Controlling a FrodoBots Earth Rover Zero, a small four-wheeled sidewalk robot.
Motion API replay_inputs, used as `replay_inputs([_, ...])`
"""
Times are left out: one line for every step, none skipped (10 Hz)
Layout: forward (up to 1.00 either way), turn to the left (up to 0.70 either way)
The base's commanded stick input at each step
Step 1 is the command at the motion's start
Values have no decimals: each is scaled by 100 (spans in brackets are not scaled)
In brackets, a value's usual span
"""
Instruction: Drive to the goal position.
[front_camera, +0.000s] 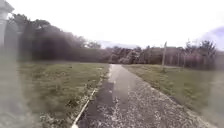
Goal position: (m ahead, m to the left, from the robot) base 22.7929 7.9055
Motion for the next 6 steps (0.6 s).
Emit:
replay_inputs([100,0])
replay_inputs([100,0])
replay_inputs([100,0])
replay_inputs([100,0])
replay_inputs([100,0])
replay_inputs([100,0])
